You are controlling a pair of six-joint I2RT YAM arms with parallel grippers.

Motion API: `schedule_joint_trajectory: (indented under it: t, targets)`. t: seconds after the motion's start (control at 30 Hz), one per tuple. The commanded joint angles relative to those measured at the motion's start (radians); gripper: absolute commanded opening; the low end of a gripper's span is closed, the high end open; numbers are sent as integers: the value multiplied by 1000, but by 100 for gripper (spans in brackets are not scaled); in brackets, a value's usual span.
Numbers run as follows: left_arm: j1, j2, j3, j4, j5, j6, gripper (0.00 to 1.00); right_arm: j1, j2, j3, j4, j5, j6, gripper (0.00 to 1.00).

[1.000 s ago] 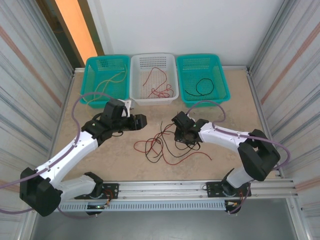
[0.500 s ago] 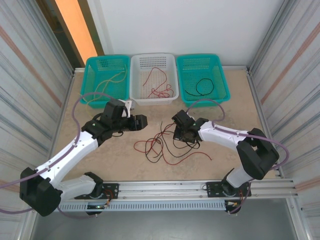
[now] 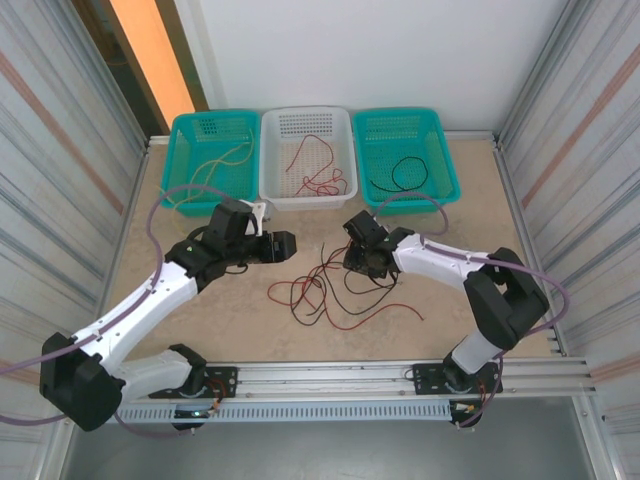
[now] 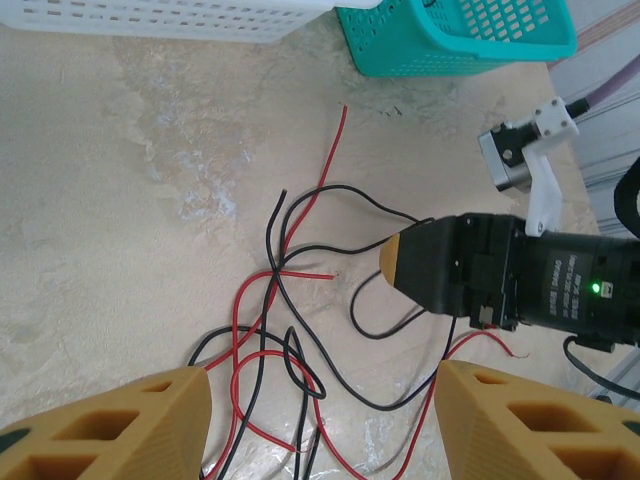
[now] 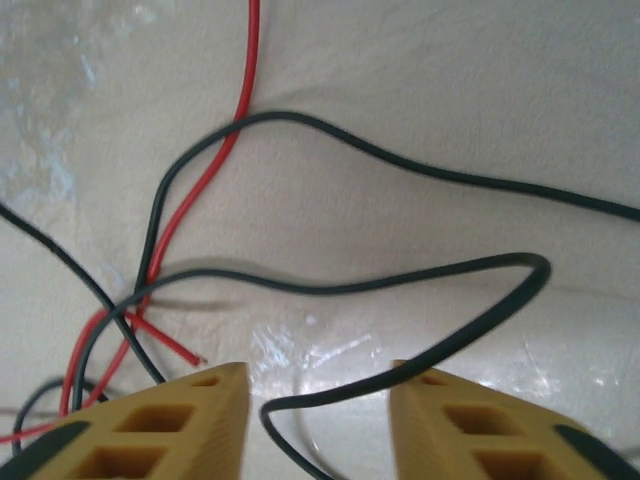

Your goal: Untangle the cables

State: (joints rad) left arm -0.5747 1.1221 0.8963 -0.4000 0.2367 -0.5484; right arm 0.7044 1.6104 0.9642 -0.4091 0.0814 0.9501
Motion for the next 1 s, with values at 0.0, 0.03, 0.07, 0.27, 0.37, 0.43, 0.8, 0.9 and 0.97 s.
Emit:
schedule_joint_trajectory:
  t: [0.0, 0.03, 0.07, 0.27, 0.37, 0.43, 0.8, 0.9, 0.97]
  targets:
    - [-7, 8, 41, -26, 15, 26, 62, -7, 30, 37, -11, 3, 6, 25]
    - [-7, 10, 44, -28, 15, 28, 62, -7, 33, 37, -16, 5, 4, 19]
    - [-7, 11, 45, -28, 16, 30, 62, -6, 33, 36, -19, 8, 4, 15]
    - [-8, 25, 56, -30, 21, 33, 62, -3, 0, 16, -25, 13, -9, 0]
    - [-14, 34, 65, -29, 25, 33, 62, 12, -37, 25, -59, 55, -28, 0]
    - [-18, 38, 68, -31, 25, 35, 62, 18, -64, 34, -97, 98, -49, 7]
    - [-32, 132, 88, -74, 50, 42, 61, -108, -142, 1, -139, 26, -228, 57]
    - [-59, 162, 90, -72, 31, 41, 60, -146, -114, -11, -103, -36, -225, 54]
    - [-75, 177, 94, -67, 28, 42, 60, -150, -93, -9, -79, -54, -220, 54]
